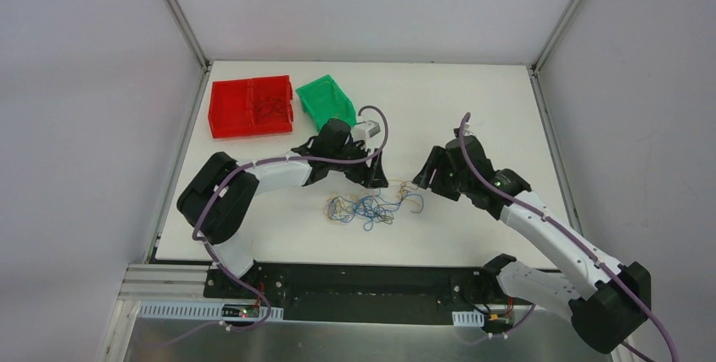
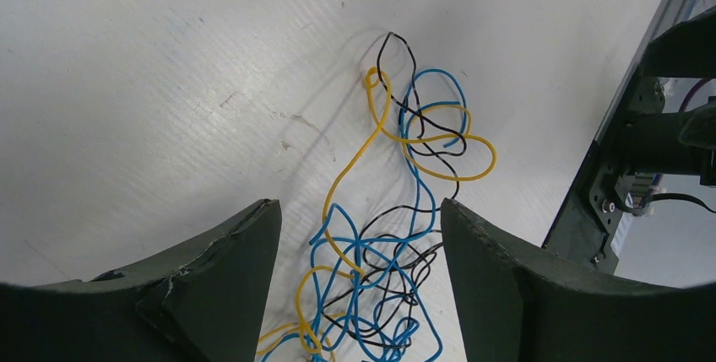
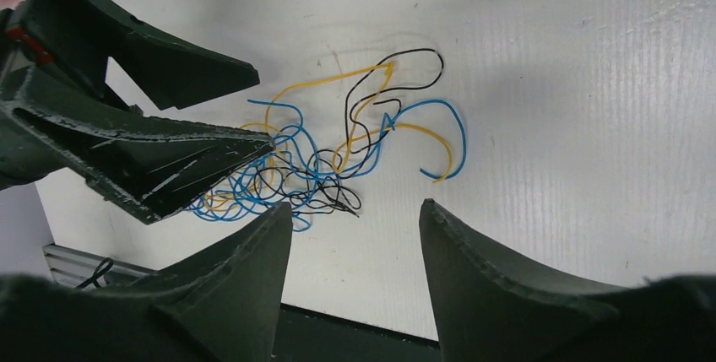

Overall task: Untangle the cables
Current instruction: Untie the cable.

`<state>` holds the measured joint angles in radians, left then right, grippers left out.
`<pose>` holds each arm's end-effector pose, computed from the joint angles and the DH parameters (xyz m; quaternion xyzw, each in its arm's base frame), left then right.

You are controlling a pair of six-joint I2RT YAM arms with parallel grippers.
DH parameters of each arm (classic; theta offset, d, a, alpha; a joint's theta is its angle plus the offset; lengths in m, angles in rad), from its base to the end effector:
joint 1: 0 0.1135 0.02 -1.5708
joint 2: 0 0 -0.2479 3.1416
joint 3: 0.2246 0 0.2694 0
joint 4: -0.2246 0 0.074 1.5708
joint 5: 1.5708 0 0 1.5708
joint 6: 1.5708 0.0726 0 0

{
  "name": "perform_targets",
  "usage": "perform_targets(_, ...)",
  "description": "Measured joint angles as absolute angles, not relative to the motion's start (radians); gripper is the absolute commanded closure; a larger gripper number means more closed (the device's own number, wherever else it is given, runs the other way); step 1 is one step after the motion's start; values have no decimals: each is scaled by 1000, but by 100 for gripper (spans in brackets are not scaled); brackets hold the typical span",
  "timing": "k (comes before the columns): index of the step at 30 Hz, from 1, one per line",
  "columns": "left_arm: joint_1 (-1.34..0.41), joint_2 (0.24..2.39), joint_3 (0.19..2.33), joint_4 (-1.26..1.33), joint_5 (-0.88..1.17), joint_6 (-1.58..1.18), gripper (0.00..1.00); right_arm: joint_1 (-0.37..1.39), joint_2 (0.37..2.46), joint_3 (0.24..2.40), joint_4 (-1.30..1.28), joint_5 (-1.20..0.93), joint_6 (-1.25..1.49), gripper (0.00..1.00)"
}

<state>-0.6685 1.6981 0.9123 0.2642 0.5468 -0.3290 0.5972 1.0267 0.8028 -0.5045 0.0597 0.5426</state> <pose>0.2885 -0.2760 0.1482 0.2741 0.7986 -0.4359 0.3117 0.2260 0.1485 0.2283 -0.0127 0.9122 0.1976 0.3588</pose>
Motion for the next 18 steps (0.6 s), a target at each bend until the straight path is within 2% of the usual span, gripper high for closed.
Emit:
perform_targets(4,-669,1698,912,264,548,-329,29,597,975,802,-515,63,552,38)
perform_targets(9,-669,1707,922,262,554,-329,31,597,932,785,-529,64,568,30)
perform_targets(18,-683,1745,962,230,570,-328,36,597,912,768,-544,72,573,27)
